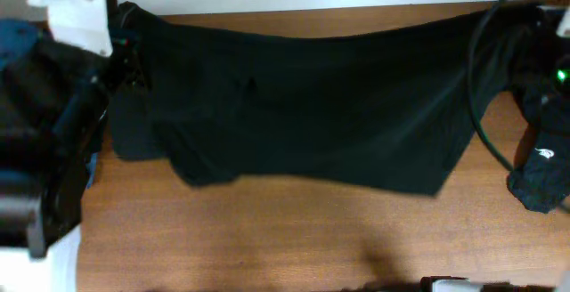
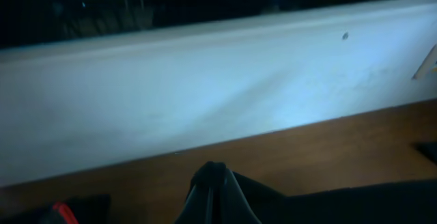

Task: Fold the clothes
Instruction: 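Swing the shirt forward and lay it flat on the table with both grippers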

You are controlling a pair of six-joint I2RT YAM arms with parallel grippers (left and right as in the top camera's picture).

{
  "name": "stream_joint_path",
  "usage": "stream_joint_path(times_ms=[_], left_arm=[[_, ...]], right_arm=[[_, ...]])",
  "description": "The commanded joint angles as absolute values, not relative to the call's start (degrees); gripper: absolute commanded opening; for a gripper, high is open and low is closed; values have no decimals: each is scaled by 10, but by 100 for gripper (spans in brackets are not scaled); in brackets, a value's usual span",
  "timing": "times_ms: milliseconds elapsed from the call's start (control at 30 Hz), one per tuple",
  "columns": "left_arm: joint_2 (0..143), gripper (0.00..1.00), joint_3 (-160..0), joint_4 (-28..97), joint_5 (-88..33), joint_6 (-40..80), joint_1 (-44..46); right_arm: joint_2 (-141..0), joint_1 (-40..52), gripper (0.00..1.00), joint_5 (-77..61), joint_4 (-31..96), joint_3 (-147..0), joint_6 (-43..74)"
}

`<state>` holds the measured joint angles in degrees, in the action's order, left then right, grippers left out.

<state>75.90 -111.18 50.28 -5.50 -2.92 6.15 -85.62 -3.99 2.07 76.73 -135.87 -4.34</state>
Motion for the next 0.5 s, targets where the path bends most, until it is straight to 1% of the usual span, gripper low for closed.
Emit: stream_joint_path(times_ms=[0,133,233,300,400,467], left_arm=[[829,0,-1115,501,-45,-22,62],[928,0,-1115,470,-44,-22,62],[995,0,-1116,369,-36,-22,50],[1016,0,-1132,308,-37,-21,41],[1018,0,-1191,298,-38,-22,30],[1018,0,-1227,304,-38,-22,24]], right_arm=[[-927,-43,4,21,768,-1359,-43],[-1038,-42,3,15,744,-1359,-43],[-1106,-42,4,-22,673,-1359,-50],[-1117,-42,4,-52,633,-1360,-49],[-1108,-42,4,-57,590,-1374,-45],[-1107,-42,4,-56,589,-1394,-45]])
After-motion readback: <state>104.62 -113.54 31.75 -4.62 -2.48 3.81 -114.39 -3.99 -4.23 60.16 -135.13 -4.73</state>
